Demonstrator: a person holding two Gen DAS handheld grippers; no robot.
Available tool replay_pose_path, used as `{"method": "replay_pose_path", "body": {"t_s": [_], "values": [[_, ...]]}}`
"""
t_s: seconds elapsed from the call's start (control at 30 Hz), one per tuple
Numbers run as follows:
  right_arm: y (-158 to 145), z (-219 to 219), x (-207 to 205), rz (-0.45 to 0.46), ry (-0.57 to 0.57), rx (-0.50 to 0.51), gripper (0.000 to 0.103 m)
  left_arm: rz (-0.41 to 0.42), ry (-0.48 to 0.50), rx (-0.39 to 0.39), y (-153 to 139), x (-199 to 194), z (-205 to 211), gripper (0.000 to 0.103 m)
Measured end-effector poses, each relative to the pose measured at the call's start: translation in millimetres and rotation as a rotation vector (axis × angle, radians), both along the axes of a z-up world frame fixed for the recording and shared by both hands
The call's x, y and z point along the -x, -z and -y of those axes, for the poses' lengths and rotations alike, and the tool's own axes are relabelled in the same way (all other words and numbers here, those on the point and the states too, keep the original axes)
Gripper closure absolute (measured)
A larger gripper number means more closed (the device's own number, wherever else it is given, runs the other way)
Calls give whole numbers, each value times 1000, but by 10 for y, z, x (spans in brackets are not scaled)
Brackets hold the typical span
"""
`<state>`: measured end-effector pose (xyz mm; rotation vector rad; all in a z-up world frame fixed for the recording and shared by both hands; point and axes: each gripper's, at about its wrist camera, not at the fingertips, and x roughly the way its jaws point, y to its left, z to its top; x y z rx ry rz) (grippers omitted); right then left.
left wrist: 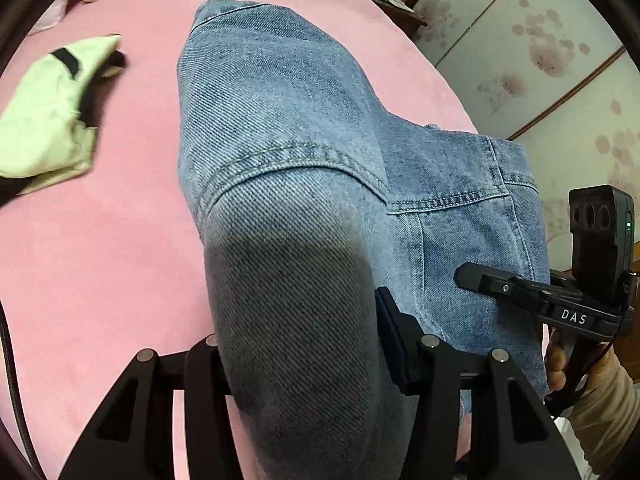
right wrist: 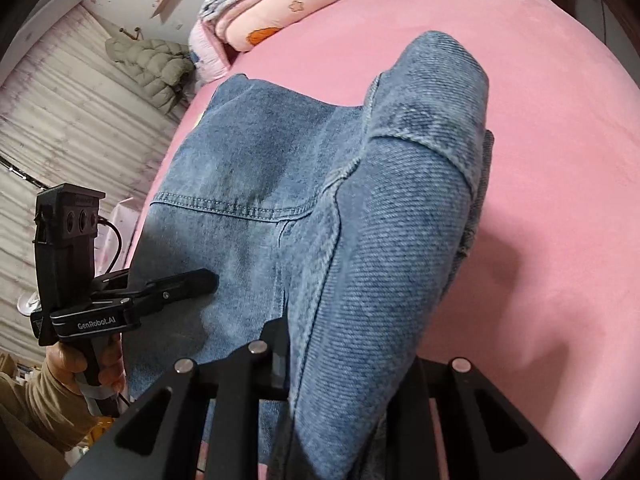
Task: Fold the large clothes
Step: 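Carry the folded jacket over the green garment with both tools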
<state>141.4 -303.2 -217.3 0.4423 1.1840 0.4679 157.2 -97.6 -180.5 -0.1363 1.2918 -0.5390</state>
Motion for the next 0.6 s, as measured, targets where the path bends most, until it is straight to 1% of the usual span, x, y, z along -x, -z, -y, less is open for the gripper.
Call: {"method": "replay_pose_path", "body": {"t_s": [0.07,0.17,0.2,0.27,0.33,0.47,0.6], "values": [[-157,-245,-35,8,-16,-9,83,9,-13,-3,-152,-14,-225,53],[-340,-587,-129,23,-42,-13,83,25,-33,-8,-349,-66,-764,53],[-405,-734,-190,30,-55,-15,83,28,-40,-11,-387,-111,-838,53],[-450,-922,-258,38,-72,-22,83,39,-54,-19,-464,-217,-1100,53],[-474,-1110,-326,47,-88,-28,83,49,-66,-26,-492,-342,-1363,53],[-474,-1572,-613,57,-109,-46,83,60,-74,-40,-572,-672,-1869,53],[-368,-1954,-962,61,-120,-69,83,57,-70,-45,-519,-1204,-2463,52]]}}
